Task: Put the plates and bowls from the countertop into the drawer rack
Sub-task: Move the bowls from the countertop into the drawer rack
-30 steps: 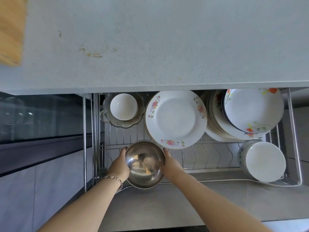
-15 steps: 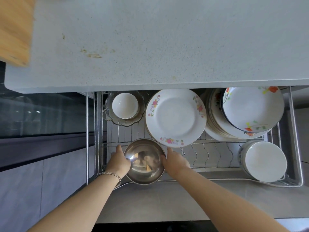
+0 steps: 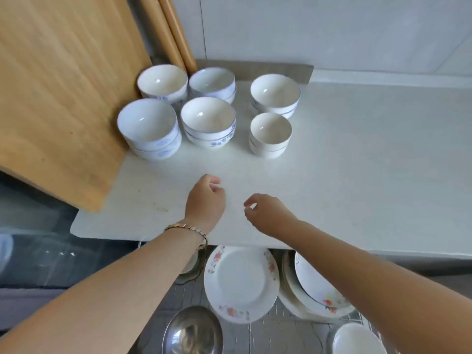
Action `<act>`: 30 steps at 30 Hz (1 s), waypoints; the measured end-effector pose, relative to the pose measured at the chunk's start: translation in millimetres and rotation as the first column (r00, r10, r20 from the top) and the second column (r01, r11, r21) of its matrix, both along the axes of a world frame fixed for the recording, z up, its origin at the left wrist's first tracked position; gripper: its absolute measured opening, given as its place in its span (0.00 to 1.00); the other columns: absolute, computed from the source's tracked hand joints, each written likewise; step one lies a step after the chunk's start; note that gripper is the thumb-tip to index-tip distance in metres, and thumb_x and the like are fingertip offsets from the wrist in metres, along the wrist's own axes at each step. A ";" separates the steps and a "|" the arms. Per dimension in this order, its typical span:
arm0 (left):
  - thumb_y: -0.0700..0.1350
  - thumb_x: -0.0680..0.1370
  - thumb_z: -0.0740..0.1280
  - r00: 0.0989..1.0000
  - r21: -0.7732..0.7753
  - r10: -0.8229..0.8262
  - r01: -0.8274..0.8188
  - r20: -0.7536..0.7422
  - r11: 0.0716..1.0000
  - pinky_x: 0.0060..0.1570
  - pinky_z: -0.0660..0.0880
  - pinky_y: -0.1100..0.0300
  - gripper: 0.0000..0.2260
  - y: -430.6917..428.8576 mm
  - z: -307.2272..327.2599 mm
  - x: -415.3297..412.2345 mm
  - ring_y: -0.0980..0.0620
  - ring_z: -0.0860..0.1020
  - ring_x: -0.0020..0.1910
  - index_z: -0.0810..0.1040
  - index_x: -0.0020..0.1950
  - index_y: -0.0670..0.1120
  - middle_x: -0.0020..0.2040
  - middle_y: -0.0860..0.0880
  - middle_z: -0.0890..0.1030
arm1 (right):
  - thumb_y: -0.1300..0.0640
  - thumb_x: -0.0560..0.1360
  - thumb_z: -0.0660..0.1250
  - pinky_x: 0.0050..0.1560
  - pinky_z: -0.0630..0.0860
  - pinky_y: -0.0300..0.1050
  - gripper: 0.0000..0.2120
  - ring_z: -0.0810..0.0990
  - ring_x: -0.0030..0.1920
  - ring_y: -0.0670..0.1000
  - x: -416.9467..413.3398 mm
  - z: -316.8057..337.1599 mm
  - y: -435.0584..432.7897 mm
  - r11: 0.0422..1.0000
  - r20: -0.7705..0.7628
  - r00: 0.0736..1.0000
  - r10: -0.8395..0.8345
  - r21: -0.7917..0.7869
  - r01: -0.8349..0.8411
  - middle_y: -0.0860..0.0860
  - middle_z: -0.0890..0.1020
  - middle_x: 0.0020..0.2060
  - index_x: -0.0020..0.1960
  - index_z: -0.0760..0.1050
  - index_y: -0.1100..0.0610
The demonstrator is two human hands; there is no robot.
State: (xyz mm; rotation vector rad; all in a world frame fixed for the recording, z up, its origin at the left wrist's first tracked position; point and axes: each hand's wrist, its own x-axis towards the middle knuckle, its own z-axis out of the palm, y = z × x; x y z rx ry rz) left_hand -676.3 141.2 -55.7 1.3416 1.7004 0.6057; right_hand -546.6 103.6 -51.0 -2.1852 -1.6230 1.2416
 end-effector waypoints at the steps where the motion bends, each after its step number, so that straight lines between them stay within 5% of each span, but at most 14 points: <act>1: 0.38 0.76 0.56 0.999 -0.012 0.036 -0.036 0.028 0.999 0.40 0.69 0.60 0.14 12.8 5.2 5.0 0.43 0.80 0.51 0.73 0.60 0.43 0.50 0.46 0.79 | 0.55 0.76 0.57 0.58 0.77 0.50 0.16 0.80 0.56 0.56 5.0 5.9 14.8 0.998 -0.030 0.998 -0.063 0.022 0.064 0.55 0.81 0.57 0.62 0.74 0.55; 4: 0.39 0.76 0.57 0.984 -0.072 0.148 -0.141 0.096 0.987 0.38 0.68 0.61 0.15 46.6 8.7 13.9 0.42 0.80 0.53 0.71 0.62 0.42 0.57 0.43 0.79 | 0.53 0.76 0.57 0.58 0.77 0.54 0.16 0.81 0.54 0.59 14.3 11.4 56.8 0.960 -0.113 0.956 -0.273 0.033 0.278 0.57 0.81 0.54 0.60 0.72 0.58; 6: 0.41 0.76 0.58 0.980 -0.142 0.159 -0.142 0.117 0.980 0.43 0.71 0.59 0.16 64.1 2.1 16.7 0.42 0.79 0.55 0.69 0.64 0.43 0.59 0.43 0.78 | 0.53 0.76 0.56 0.55 0.79 0.52 0.12 0.82 0.43 0.59 18.2 8.5 82.6 0.895 -0.174 0.880 -0.441 -0.009 0.447 0.57 0.80 0.41 0.53 0.70 0.60; 9: 0.43 0.76 0.59 0.974 -0.252 0.126 -0.076 0.189 0.965 0.59 0.75 0.50 0.18 82.9 -12.6 19.3 0.42 0.78 0.58 0.68 0.66 0.44 0.62 0.42 0.76 | 0.53 0.77 0.56 0.45 0.79 0.47 0.11 0.77 0.29 0.55 25.0 3.5 113.1 0.677 -0.290 0.618 -0.731 -0.196 0.709 0.55 0.76 0.41 0.53 0.67 0.60; 11: 0.44 0.76 0.59 0.976 -0.279 0.067 -0.008 0.205 0.960 0.60 0.75 0.51 0.19 91.2 -21.5 22.0 0.43 0.78 0.58 0.67 0.67 0.45 0.64 0.43 0.75 | 0.50 0.78 0.57 0.51 0.81 0.50 0.17 0.79 0.33 0.57 31.8 -7.4 129.0 0.551 -0.382 0.429 -0.819 -0.310 0.775 0.58 0.75 0.53 0.62 0.66 0.58; 14: 0.44 0.76 0.58 0.979 -0.275 -0.004 0.061 0.206 0.960 0.56 0.74 0.52 0.18 100.9 -32.4 25.2 0.44 0.78 0.58 0.68 0.67 0.45 0.63 0.44 0.75 | 0.55 0.78 0.58 0.52 0.79 0.50 0.21 0.81 0.44 0.61 43.3 -24.5 145.0 0.474 -0.522 0.266 -0.810 -0.317 0.821 0.60 0.71 0.53 0.69 0.63 0.62; 17: 0.43 0.77 0.58 0.978 -0.271 -0.059 0.114 0.201 0.956 0.58 0.74 0.52 0.18 105.2 -36.3 25.8 0.44 0.78 0.58 0.68 0.66 0.45 0.60 0.47 0.74 | 0.61 0.76 0.57 0.46 0.82 0.50 0.20 0.77 0.35 0.56 52.2 -35.1 148.4 0.489 -0.586 0.266 -0.765 -0.260 0.832 0.58 0.72 0.49 0.67 0.64 0.64; 20: 0.43 0.76 0.59 0.966 -0.274 -0.074 0.144 0.248 0.951 0.56 0.75 0.51 0.17 103.8 -35.7 26.8 0.46 0.80 0.53 0.69 0.65 0.44 0.54 0.47 0.77 | 0.63 0.75 0.55 0.54 0.80 0.52 0.18 0.78 0.36 0.56 53.5 -39.6 139.1 0.508 -0.589 0.295 -0.752 -0.233 0.829 0.58 0.71 0.54 0.65 0.65 0.60; 23: 0.45 0.77 0.60 0.928 -0.293 -0.039 0.156 0.371 0.943 0.40 0.74 0.58 0.17 92.9 -22.2 31.1 0.50 0.78 0.39 0.67 0.66 0.46 0.46 0.49 0.74 | 0.65 0.74 0.55 0.56 0.79 0.53 0.18 0.80 0.41 0.58 50.7 -36.2 114.3 0.584 -0.545 0.412 -0.730 -0.184 0.791 0.57 0.75 0.48 0.63 0.68 0.61; 27: 0.53 0.77 0.60 0.923 -0.240 -0.172 0.264 0.344 0.934 0.41 0.76 0.55 0.14 64.9 -10.2 36.4 0.47 0.78 0.38 0.67 0.61 0.55 0.44 0.54 0.75 | 0.65 0.74 0.56 0.50 0.82 0.49 0.16 0.81 0.40 0.58 49.4 -21.0 55.9 0.736 -0.474 0.600 -0.645 -0.171 0.655 0.57 0.78 0.41 0.60 0.71 0.58; 30: 0.50 0.78 0.58 0.921 -0.162 -0.301 0.346 0.249 0.924 0.37 0.79 0.57 0.08 25.3 -8.6 37.4 0.47 0.80 0.32 0.67 0.56 0.59 0.42 0.54 0.77 | 0.64 0.75 0.57 0.47 0.83 0.46 0.16 0.82 0.36 0.56 57.3 -8.7 4.0 0.794 -0.442 0.675 -0.591 -0.175 0.582 0.55 0.80 0.40 0.60 0.71 0.54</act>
